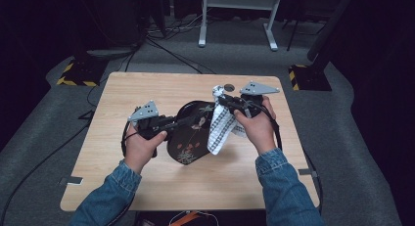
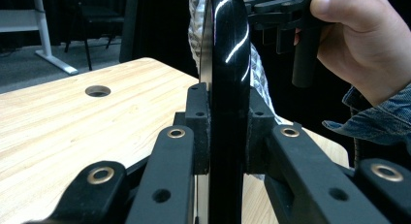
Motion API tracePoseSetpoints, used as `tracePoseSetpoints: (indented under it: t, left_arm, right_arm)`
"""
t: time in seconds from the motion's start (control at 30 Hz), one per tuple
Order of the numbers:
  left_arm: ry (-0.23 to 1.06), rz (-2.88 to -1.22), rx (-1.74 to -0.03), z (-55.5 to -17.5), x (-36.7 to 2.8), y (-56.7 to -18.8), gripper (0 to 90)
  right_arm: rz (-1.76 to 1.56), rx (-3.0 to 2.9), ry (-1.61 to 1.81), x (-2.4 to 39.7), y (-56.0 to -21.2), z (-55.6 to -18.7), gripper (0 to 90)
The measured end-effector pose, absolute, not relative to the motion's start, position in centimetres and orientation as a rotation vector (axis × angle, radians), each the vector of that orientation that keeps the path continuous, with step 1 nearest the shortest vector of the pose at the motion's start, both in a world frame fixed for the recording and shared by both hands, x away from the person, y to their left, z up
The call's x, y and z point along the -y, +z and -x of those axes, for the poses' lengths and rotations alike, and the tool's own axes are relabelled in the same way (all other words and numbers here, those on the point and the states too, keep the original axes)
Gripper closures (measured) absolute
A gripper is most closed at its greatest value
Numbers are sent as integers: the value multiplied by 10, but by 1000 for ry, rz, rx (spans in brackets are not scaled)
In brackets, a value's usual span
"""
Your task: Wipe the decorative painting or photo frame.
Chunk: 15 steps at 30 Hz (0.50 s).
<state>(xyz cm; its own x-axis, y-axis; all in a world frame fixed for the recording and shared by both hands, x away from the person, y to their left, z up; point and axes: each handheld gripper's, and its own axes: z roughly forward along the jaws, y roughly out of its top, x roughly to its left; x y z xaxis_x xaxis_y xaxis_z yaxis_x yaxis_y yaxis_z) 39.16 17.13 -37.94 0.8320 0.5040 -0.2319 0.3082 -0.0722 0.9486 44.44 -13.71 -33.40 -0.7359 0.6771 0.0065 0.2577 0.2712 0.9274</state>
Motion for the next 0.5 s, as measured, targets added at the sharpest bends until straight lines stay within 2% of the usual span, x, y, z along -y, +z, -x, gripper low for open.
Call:
tracePoseSetpoints:
  t: [0.5]
  left_arm:
    - [180, -1669, -642, -392, -171, -380, 780]
  right_arm:
    - [-891, -2176, 1409, 149, -345, -443, 815]
